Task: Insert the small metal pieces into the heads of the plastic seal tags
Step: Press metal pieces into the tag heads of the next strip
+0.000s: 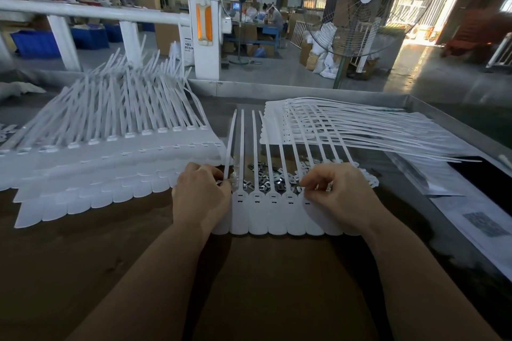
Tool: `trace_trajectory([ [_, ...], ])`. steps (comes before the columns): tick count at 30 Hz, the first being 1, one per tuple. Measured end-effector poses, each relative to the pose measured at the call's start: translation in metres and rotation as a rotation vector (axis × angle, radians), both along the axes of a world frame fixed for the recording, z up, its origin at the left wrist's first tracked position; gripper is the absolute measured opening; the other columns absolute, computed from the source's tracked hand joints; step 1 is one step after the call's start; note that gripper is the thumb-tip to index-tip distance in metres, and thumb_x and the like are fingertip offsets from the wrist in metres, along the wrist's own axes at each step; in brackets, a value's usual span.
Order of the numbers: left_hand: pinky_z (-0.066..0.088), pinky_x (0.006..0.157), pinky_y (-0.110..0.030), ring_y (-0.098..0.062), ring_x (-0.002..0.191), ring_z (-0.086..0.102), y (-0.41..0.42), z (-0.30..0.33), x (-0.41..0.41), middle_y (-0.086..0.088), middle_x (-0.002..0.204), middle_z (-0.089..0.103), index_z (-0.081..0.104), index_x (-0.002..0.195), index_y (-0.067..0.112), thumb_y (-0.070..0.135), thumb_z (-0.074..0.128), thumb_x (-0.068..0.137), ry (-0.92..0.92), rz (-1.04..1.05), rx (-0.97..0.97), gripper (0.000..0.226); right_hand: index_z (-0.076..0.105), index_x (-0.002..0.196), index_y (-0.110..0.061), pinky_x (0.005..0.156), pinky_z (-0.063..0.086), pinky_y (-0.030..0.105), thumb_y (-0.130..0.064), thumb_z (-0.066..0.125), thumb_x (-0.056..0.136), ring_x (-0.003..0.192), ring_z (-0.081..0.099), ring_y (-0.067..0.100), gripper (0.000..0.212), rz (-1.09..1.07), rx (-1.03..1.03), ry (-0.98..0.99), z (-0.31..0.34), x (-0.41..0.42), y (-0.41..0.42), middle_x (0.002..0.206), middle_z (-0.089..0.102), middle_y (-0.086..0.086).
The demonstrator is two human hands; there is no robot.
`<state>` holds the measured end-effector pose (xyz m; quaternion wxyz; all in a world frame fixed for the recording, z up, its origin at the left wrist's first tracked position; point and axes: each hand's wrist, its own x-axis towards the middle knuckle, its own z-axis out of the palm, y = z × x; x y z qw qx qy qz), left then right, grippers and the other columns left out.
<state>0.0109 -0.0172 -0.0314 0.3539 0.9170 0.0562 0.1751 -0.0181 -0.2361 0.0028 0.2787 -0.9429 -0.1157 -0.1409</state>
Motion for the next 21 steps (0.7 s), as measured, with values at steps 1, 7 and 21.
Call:
trace_trajectory([
  [1,0.040,0.089,-0.035,-0.019,0.098,0.049,0.000,0.000,0.000,-0.004,0.110,0.053,0.066,0.106,0.015,0.030,0.061,0.086,-0.002,0.004,0.000,0.025,0.071,0.088,-0.020,0.064,0.040,-0.001,-0.006,0.071,0.077,0.070,0.056,-0.007,0.017,0.013,-0.007,-0.006,0.001,-0.001,0.000,0.076,0.062,-0.015],
  [7,0.039,0.088,-0.034,-0.018,0.095,0.049,0.000,-0.002,0.001,-0.005,0.110,0.053,0.066,0.106,0.014,0.029,0.060,0.087,-0.014,0.003,0.005,0.025,0.074,0.088,-0.018,0.070,0.043,0.002,-0.004,0.069,0.078,0.069,0.060,-0.007,0.018,0.060,-0.094,-0.035,0.003,-0.002,0.000,0.080,0.072,-0.007],
  [21,0.041,0.088,-0.036,-0.022,0.099,0.052,0.000,0.000,0.002,-0.005,0.109,0.052,0.066,0.105,0.014,0.028,0.060,0.087,-0.004,-0.004,0.012,0.024,0.072,0.097,-0.016,0.081,0.052,0.037,-0.004,0.053,0.086,0.089,0.061,0.023,0.024,-0.567,0.025,-0.119,-0.005,0.007,-0.019,0.104,0.068,0.005],
])
